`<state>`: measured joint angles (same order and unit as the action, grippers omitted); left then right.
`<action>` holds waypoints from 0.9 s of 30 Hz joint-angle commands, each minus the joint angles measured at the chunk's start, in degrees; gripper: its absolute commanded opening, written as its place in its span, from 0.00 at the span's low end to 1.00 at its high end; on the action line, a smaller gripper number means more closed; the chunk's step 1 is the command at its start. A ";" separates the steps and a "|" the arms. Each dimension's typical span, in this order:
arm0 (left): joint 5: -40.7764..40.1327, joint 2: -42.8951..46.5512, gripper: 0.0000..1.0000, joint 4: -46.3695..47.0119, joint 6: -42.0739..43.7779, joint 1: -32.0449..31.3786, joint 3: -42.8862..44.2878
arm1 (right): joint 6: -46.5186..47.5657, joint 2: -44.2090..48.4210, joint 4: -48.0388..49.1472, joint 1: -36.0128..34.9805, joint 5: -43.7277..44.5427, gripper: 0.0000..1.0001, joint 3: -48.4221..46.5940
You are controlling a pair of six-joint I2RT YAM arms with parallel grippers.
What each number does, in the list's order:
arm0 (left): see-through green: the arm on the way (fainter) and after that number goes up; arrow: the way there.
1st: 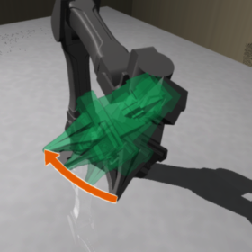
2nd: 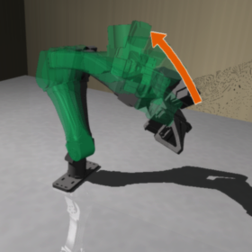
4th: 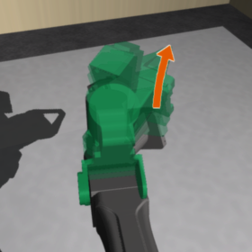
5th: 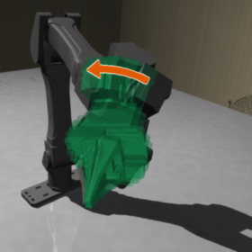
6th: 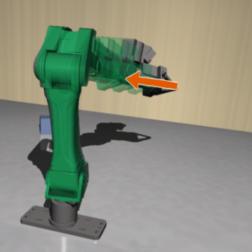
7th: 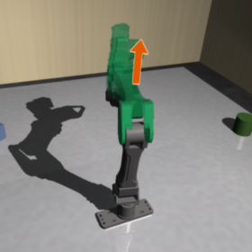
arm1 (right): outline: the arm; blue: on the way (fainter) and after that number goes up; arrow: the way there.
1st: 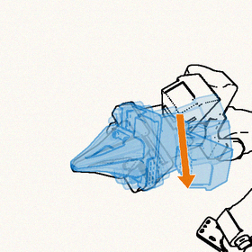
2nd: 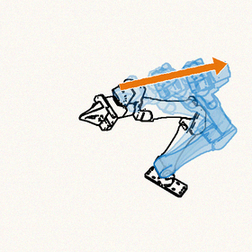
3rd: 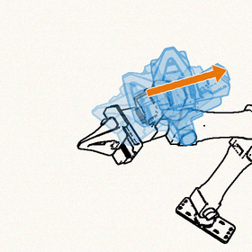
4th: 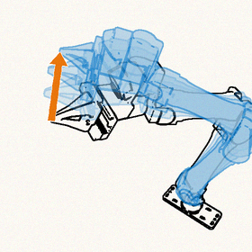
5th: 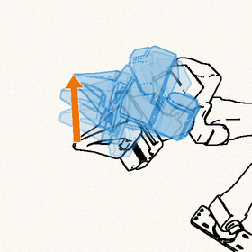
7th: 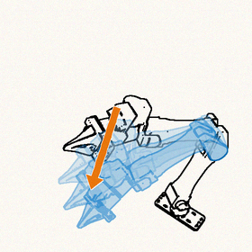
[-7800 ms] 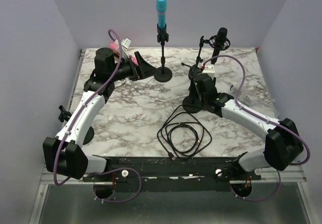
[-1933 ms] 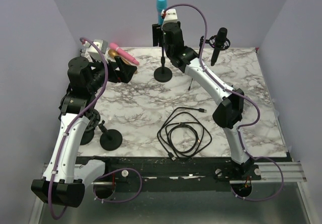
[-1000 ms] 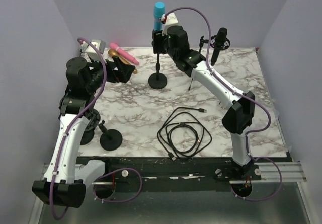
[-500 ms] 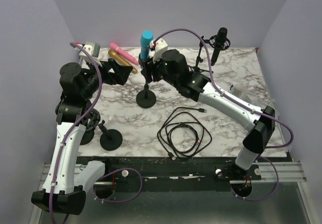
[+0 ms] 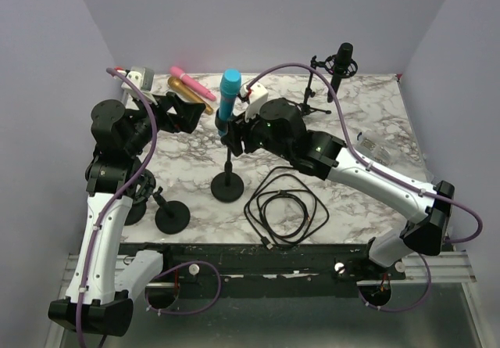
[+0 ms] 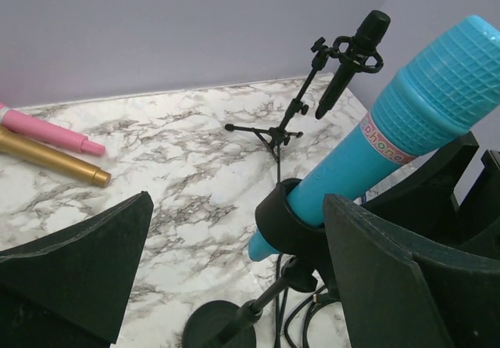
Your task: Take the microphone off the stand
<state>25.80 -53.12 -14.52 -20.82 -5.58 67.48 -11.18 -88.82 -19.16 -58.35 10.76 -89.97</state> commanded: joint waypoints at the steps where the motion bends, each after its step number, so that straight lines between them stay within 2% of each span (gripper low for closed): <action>1: 0.92 1.21 0.94 1.65 -0.54 0.14 -0.77 | -3.62 3.04 -0.21 -1.04 0.26 0.39 2.49; 5: 0.49 1.26 0.94 1.67 -0.29 -0.30 -0.95 | -4.65 4.11 -0.62 -1.54 1.01 0.58 2.73; 9: -0.13 1.52 0.94 1.60 0.03 -0.65 -1.02 | -4.81 4.31 -1.32 -1.58 1.49 0.82 1.34; 13: -0.62 1.66 0.94 1.51 0.38 -1.13 -1.15 | -4.62 2.92 -2.37 -1.60 1.97 0.95 -2.09; 17: -1.42 1.96 0.94 1.25 0.84 -1.46 -1.13 | -4.93 2.24 -1.47 -1.56 4.87 1.00 -4.78; 22: -3.06 2.91 0.94 0.98 1.21 -1.88 -1.30 | -3.54 2.04 2.79 -1.62 4.30 1.00 -6.58; 27: -5.55 3.76 0.94 0.38 1.31 -2.10 -1.39 | -0.71 0.74 5.48 -1.61 -2.56 0.99 -8.41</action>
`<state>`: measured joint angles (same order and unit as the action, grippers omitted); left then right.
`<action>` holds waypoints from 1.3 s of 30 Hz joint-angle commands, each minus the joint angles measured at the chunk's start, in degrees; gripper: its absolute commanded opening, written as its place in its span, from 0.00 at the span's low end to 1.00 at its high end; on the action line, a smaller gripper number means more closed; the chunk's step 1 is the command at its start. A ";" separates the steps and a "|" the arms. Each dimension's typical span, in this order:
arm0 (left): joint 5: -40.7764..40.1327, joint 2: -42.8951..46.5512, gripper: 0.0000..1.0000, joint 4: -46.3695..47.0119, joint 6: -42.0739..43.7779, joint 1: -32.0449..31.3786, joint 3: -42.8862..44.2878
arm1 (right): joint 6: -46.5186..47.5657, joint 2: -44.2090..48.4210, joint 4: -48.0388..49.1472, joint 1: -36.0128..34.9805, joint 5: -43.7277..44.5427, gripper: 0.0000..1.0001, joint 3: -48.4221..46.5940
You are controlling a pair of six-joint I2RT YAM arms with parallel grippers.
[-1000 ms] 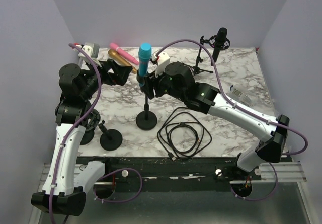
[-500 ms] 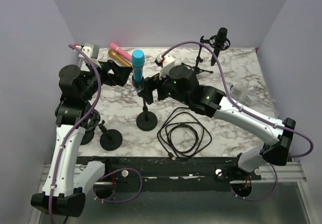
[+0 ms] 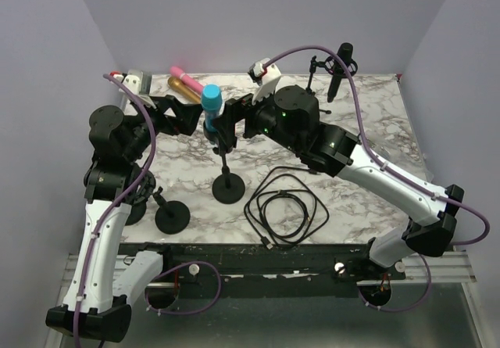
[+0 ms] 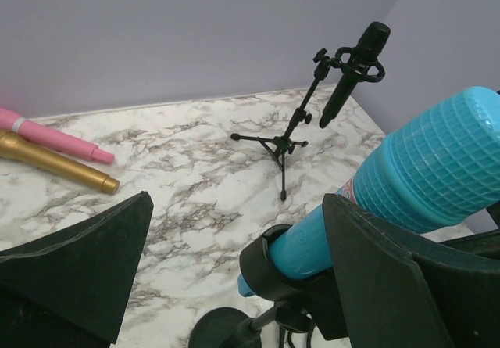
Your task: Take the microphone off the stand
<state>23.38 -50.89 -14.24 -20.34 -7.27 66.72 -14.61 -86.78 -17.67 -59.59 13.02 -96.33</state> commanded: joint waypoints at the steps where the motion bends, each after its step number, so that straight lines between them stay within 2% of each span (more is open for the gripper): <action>1: -3.62 1.79 0.94 -0.08 0.83 -0.38 -0.63 | 3.17 -1.30 5.01 -0.37 -5.53 0.99 -1.57; 6: -7.96 4.38 0.95 -0.28 1.70 -1.65 -1.50 | 4.97 -2.64 8.55 -0.36 -3.37 0.97 -2.16; 8: -10.91 5.64 0.98 -2.16 2.15 -2.57 -1.57 | 5.64 -4.13 7.98 -0.36 -2.38 0.94 -4.59; 11: -12.64 9.50 0.99 -6.97 -2.75 -2.19 -4.10 | 6.73 -6.47 5.83 -0.40 -0.81 0.89 -8.34; 16: -7.57 18.99 0.99 -11.37 -8.60 -2.06 -10.67 | 8.14 -8.08 5.20 -0.40 0.13 0.82 -10.06; 21: -2.57 23.72 0.98 -18.96 -7.29 -2.05 -11.79 | 10.51 -8.15 6.40 -0.31 0.30 0.70 -9.09; 25: 5.84 26.24 0.94 -19.30 -8.58 -2.05 -16.27 | 9.63 -8.84 7.16 -0.34 1.23 0.60 -9.17; 30: 14.13 27.27 0.94 -13.14 -16.74 -2.18 -22.90 | 7.52 -9.64 7.47 -0.42 3.69 0.37 -9.91; 33: 15.38 26.89 0.94 -9.37 -20.02 -3.21 -24.96 | 7.29 -9.69 6.96 -0.36 4.30 0.20 -10.54; 37: 8.45 26.66 0.94 -9.28 -18.88 -8.16 -24.06 | 5.63 -8.79 6.31 -0.35 4.76 0.01 -10.43; 39: 1.43 26.52 0.99 -8.15 -17.70 -12.00 -23.58 | 3.90 -8.64 5.47 -0.36 6.58 0.01 -10.92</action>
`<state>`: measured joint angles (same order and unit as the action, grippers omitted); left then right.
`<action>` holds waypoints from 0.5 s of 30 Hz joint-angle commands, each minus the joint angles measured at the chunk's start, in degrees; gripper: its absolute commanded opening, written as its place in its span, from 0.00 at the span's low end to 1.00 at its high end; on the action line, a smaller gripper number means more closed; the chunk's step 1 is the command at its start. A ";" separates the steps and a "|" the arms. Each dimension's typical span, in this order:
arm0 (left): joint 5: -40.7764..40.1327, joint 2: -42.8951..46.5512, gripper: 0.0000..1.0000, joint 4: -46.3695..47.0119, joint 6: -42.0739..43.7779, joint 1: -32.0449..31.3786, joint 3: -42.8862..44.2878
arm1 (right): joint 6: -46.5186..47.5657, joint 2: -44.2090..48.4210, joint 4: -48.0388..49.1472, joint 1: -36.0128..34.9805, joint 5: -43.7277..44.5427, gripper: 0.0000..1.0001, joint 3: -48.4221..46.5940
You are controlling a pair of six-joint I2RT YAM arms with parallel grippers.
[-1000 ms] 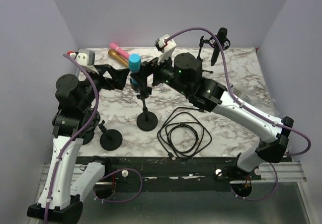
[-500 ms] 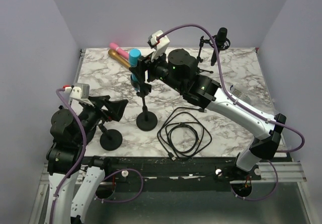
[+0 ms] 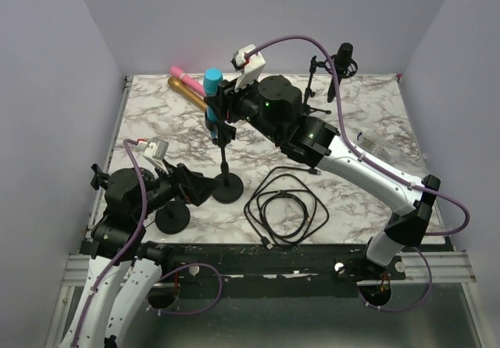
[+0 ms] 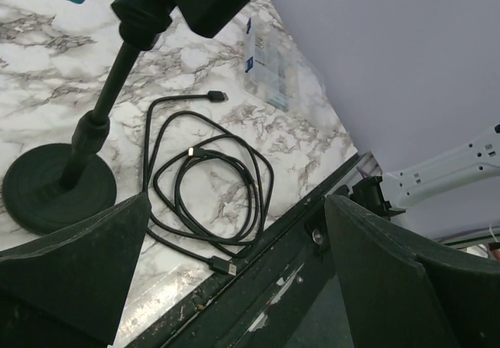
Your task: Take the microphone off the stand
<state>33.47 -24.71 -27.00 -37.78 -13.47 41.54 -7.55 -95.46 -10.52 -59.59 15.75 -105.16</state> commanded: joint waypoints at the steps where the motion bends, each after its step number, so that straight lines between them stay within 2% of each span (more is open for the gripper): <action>1: -12.97 -0.24 0.99 5.45 0.89 -8.36 1.90 | -4.25 -0.21 -2.62 -0.37 5.24 0.01 -2.78; 5: -35.42 -5.59 0.99 8.47 5.18 -20.61 3.52 | -8.02 -3.79 -8.61 -0.90 12.02 0.01 -10.20; 10: -65.48 -13.55 0.99 15.70 15.93 -37.19 5.56 | -12.15 -9.73 -16.67 -1.83 19.82 0.01 -20.14; 15: -81.14 -20.37 0.99 22.36 19.35 -39.87 6.89 | -12.29 -10.63 -16.08 -2.46 22.96 0.01 -21.68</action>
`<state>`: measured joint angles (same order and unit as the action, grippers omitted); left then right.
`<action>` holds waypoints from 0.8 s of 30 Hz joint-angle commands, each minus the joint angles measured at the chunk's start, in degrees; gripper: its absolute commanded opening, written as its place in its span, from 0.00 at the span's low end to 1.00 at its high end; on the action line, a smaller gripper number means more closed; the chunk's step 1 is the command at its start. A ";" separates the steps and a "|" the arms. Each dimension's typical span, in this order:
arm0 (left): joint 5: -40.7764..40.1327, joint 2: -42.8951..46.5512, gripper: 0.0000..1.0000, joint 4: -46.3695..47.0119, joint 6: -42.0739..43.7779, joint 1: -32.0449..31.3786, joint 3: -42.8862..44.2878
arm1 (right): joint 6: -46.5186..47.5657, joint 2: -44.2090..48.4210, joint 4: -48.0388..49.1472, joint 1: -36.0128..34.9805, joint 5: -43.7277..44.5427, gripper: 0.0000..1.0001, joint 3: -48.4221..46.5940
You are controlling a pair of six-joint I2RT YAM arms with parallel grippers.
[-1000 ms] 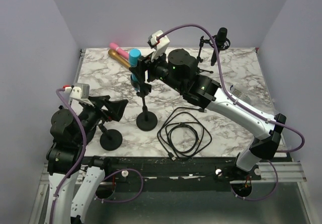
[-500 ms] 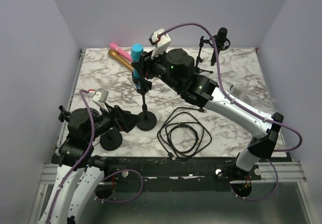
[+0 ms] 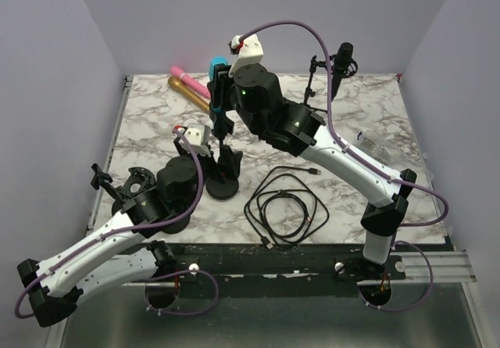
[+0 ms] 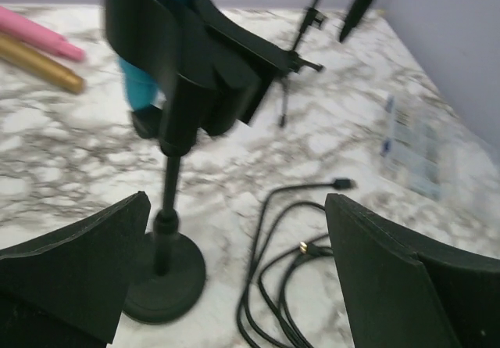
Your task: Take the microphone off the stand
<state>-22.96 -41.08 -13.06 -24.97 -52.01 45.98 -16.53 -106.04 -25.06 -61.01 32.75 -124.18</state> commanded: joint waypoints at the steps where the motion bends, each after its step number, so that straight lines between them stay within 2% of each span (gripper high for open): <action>1: -26.68 -4.73 0.99 10.37 6.98 -1.33 2.05 | -3.25 0.00 -1.11 -1.06 6.25 0.01 -2.48; 5: -28.15 -7.12 0.95 21.71 11.57 -1.34 -0.31 | -2.93 -0.21 -0.52 -1.11 6.77 0.01 -3.03; 8: -25.77 -9.12 0.94 22.41 11.38 -1.34 0.47 | -3.29 -0.39 -0.86 -1.15 6.67 0.01 -3.05; 12: -21.98 -11.06 0.98 23.36 10.82 -1.34 0.84 | -4.28 -0.23 -1.07 -1.14 6.32 0.01 -2.38; 17: -21.23 -12.44 0.99 23.07 11.51 -1.34 1.81 | -4.21 -1.11 -1.27 -1.21 5.56 0.01 -4.12; 24: -13.47 -7.88 0.99 22.27 10.30 -1.34 -1.32 | -4.27 -1.81 -2.55 -1.33 5.46 0.01 -4.91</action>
<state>-43.29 -52.07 7.81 -14.20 -53.01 46.37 -18.76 -107.37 -28.16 -61.36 38.28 -127.11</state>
